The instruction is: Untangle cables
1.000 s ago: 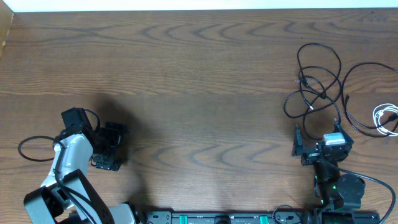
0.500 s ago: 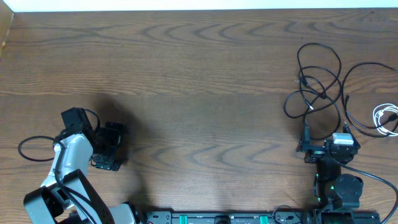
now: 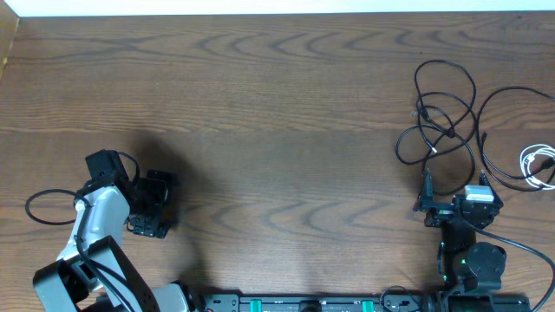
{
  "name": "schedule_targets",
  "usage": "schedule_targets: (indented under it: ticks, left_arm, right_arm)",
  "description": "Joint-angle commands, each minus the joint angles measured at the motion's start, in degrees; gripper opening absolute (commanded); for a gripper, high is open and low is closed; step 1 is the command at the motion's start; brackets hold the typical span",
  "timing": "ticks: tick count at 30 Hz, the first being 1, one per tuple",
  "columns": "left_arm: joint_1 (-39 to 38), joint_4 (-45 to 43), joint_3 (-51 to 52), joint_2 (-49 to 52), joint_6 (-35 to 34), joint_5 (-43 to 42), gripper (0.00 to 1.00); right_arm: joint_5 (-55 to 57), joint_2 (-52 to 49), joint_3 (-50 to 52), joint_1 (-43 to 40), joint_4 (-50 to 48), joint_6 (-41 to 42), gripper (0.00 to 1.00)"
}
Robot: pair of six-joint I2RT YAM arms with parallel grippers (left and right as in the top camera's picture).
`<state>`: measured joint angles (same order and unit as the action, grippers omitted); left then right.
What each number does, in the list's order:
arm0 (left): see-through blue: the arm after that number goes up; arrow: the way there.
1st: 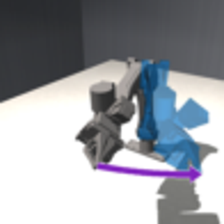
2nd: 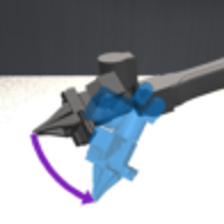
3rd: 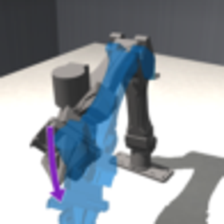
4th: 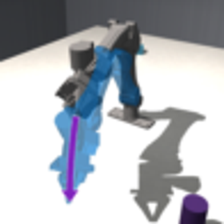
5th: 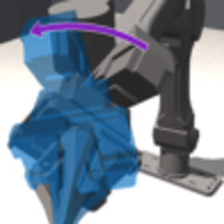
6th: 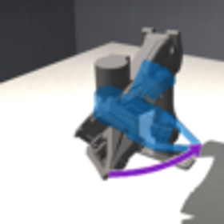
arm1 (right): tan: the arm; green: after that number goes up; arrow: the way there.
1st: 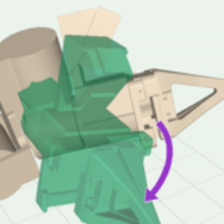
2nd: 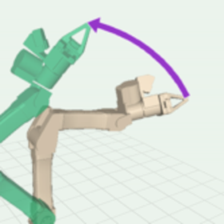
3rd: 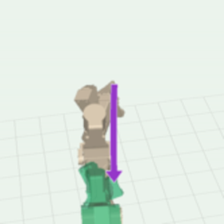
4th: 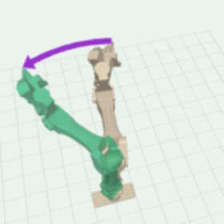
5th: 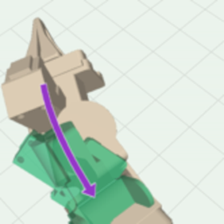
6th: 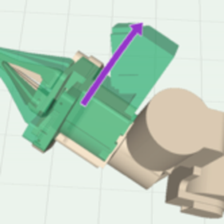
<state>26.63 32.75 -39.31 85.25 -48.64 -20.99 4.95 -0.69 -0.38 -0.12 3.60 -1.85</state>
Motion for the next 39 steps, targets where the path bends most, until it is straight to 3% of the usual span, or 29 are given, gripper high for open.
schedule_targets:
  ticks: [1, 25, 30, 39]
  left_arm:
    - [0.31, -0.09, 0.44, 0.72, 0.55, 2.91, 0.98]
    - [0.28, -0.09, 0.44, -0.26, 0.55, 2.91, 0.98]
    - [0.28, -0.09, 0.44, -6.71, 0.55, 2.91, 0.98]
    - [0.31, -0.07, 0.44, -27.17, 0.55, 2.91, 0.98]
  right_arm:
    - [1.03, 0.42, 0.09, 0.59, 0.09, 0.96, 0.99]
    - [1.03, 0.42, 0.09, 0.59, 0.09, 0.96, 0.99]
    - [1.03, 0.42, 0.09, 0.59, 0.09, 0.96, 0.99]
    - [1.03, 0.42, 0.09, 0.59, 0.09, 0.96, 0.99]
